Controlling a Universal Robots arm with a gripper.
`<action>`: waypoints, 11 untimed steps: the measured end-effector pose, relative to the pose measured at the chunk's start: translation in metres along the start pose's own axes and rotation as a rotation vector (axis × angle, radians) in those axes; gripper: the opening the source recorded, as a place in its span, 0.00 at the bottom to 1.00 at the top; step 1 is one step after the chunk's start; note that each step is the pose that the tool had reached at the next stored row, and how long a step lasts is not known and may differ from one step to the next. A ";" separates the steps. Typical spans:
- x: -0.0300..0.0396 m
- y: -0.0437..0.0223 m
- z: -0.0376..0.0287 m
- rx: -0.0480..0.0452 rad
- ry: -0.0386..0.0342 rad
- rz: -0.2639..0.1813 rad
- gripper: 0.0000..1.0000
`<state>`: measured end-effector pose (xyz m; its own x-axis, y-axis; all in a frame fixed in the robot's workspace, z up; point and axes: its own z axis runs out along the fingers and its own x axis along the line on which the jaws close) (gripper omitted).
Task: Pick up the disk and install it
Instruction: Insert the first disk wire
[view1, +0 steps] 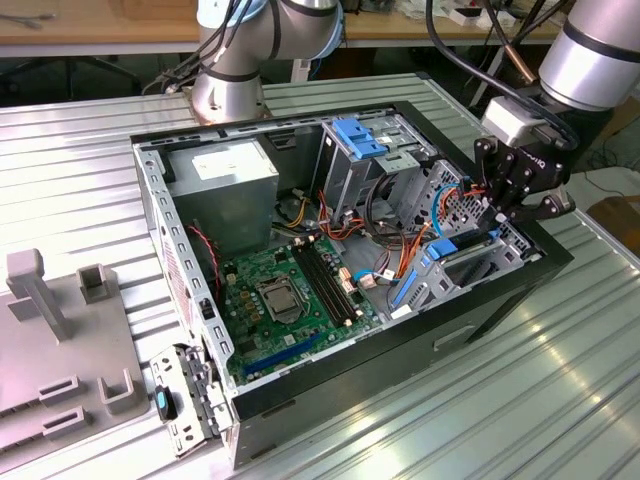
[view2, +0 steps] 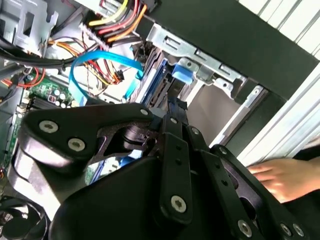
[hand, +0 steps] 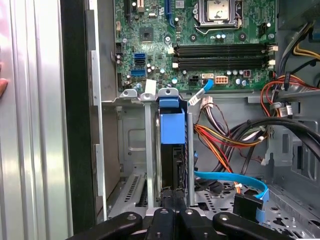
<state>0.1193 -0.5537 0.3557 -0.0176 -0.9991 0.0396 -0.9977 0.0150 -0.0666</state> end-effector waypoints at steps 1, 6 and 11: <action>0.0000 -0.0008 -0.0004 -0.0003 0.0000 0.000 0.11; -0.0013 -0.0066 -0.0075 -0.0005 -0.0001 0.000 0.11; -0.0080 -0.0110 -0.0098 -0.0008 0.0024 0.007 0.11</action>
<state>0.1297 -0.5455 0.3659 -0.0246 -0.9988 0.0415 -0.9976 0.0218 -0.0661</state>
